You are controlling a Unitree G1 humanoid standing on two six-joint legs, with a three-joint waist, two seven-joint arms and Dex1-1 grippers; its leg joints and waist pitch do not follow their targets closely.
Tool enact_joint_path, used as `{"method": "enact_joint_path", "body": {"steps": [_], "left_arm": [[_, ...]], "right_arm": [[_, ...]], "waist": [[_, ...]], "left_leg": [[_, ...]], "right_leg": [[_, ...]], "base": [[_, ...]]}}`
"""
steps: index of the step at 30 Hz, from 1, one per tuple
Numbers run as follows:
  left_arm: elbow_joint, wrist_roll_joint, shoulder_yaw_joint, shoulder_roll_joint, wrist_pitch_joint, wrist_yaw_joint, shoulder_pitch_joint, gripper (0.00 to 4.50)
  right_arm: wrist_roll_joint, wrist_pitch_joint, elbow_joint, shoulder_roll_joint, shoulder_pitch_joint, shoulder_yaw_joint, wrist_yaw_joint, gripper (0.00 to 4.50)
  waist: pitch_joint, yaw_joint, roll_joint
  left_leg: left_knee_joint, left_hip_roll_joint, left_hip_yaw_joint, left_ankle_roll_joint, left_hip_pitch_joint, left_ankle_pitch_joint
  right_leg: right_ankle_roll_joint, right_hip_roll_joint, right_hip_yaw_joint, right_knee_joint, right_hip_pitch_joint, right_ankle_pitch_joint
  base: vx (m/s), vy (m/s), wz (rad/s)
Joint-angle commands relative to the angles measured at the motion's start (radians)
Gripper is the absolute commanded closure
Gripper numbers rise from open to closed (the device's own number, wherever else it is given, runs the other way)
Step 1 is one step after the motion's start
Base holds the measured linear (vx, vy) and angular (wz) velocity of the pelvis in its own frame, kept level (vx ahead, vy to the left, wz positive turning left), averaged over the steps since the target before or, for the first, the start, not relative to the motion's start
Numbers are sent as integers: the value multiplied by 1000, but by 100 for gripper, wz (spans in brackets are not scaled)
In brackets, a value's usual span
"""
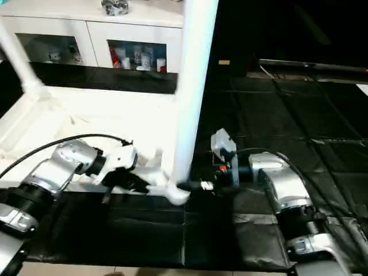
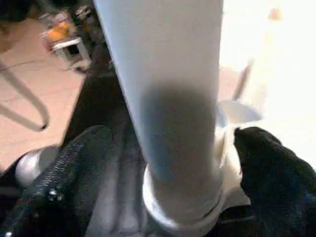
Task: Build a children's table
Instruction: Rotate leg to tighten
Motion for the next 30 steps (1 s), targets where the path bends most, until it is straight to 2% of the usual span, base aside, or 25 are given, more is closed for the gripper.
{"method": "enact_joint_path", "body": {"steps": [1,6,7,9,11,17,18,21,27,28,29,30], "left_arm": [[-30,16,-46,-4,-20,-45,9,450],[-44,11,-51,-7,-18,-52,11,450],[-44,11,-51,-9,-19,-52,11,450],[-43,10,-51,-10,-22,-52,11,450],[-44,9,-51,-11,-22,-53,12,450],[-45,10,-53,-9,-22,-54,15,450],[-45,10,-53,-9,-21,-52,15,450],[-45,9,-51,-11,-12,-44,16,450],[-40,-8,-9,-52,90,44,15,450],[-36,-12,6,-70,118,81,12,450],[-29,-14,26,-93,144,133,6,450],[-29,-14,26,-93,144,133,6,450]], "right_arm": [[-1,-8,6,-10,-20,17,23,63],[-9,-12,17,3,-28,39,47,94],[-9,-11,16,7,-27,41,49,117],[-9,-6,16,12,-26,46,55,123],[-10,-7,15,12,-23,51,60,147],[2,3,14,4,-14,65,84,175],[2,3,14,4,-13,66,86,196],[4,9,11,5,-9,67,92,222],[33,56,-30,44,25,43,24,242],[38,66,-34,63,34,27,-27,242],[26,58,-29,90,44,10,-102,242],[26,58,-29,90,44,10,-102,243]], "waist": [[-60,-1,-4],[-61,-1,-6],[-62,0,-7],[-62,0,-7],[-62,1,-7],[-62,4,-9],[-61,5,-10],[-62,6,-10],[-60,6,-10],[-58,5,-11],[-56,4,-9],[-54,2,-10]], "left_leg": [[-66,34,-8,44,3,-163],[-66,35,-8,46,2,-156],[-65,35,-8,46,3,-153],[-65,34,-8,46,2,-148],[-65,34,-8,46,3,-148],[-65,35,-8,44,4,-152],[-65,34,-8,44,3,-154],[-65,35,-8,42,4,-153],[-66,35,-7,39,5,-159],[-67,33,-8,32,5,-178],[-68,33,-9,23,9,-192],[-68,32,-8,20,10,-204]], "right_leg": [[-200,-65,57,-71,57,-228],[-203,-64,57,-67,56,-212],[-204,-64,57,-66,56,-208],[-207,-64,57,-65,57,-196],[-207,-64,57,-65,57,-197],[-201,-64,57,-66,56,-213],[-198,-64,58,-67,56,-220],[-193,-65,58,-68,55,-230],[-190,-64,58,-69,55,-241],[-180,-65,57,-76,55,-283],[-170,-67,57,-81,51,-319],[-162,-67,58,-86,49,-343]], "base": [[0,0,0],[0,0,0],[0,0,0],[0,0,0],[0,0,0],[0,0,0],[0,0,0],[0,0,0],[0,0,0],[0,0,0],[0,0,0],[0,0,0]]}}
